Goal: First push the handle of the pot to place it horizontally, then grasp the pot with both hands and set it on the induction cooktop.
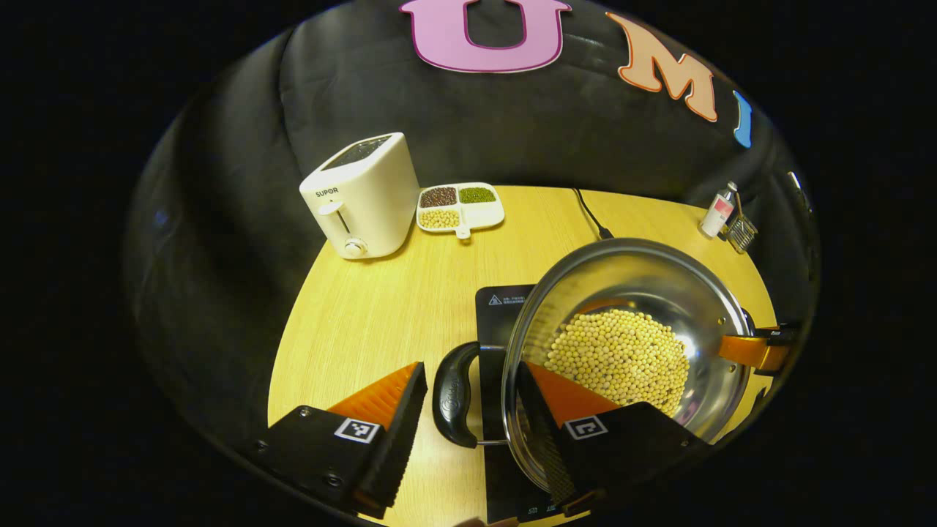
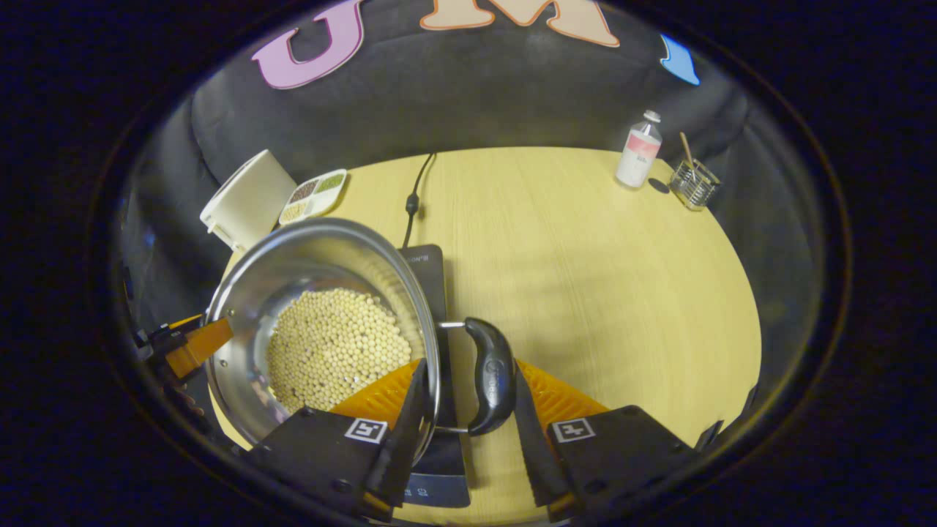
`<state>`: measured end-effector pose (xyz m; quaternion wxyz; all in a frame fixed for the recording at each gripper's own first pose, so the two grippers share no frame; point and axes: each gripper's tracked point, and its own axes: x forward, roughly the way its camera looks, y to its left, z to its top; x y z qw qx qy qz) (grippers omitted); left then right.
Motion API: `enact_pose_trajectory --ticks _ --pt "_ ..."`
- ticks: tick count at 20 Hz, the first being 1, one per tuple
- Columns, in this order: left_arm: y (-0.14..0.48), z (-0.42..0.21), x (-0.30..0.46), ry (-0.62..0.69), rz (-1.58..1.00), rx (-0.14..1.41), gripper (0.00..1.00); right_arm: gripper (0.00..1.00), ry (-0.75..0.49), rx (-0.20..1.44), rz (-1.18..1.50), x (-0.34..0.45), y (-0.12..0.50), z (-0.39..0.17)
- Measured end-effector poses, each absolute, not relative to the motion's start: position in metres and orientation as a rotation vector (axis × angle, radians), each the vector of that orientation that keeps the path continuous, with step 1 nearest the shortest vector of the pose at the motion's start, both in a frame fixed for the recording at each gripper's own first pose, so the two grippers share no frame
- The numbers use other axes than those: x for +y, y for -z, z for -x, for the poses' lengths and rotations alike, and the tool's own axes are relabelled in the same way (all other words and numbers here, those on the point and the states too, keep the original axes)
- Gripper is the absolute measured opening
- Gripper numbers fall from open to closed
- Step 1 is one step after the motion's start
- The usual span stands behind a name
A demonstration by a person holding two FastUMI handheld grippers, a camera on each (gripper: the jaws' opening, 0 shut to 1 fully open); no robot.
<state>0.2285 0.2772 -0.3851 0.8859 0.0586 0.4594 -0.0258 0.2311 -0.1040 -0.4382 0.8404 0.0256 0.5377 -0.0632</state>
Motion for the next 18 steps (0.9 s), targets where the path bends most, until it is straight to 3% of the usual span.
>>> enact_pose_trajectory --ticks 2,4,9,10,14,18 --pt "0.379 -0.231 0.279 0.046 -0.137 0.934 0.83 0.67 0.148 1.126 -0.07 -0.108 0.434 -0.235" --pt "0.367 -0.234 0.281 0.037 -0.143 0.888 0.87 0.78 0.161 1.11 -0.08 -0.113 0.426 -0.235" --pt "0.326 -0.241 0.298 -0.006 -0.235 0.759 0.89 0.82 0.198 1.029 -0.072 -0.127 0.402 -0.236" --pt "0.314 -0.244 0.297 -0.001 -0.245 0.712 0.9 0.9 0.21 1.006 -0.07 -0.132 0.395 -0.235" --pt "0.284 -0.233 0.273 0.05 -0.196 0.616 0.84 0.93 0.268 0.96 -0.05 -0.163 0.373 -0.223" --pt "0.256 -0.203 0.244 0.073 -0.122 0.571 0.89 0.95 0.269 0.88 -0.083 -0.18 0.337 -0.208"
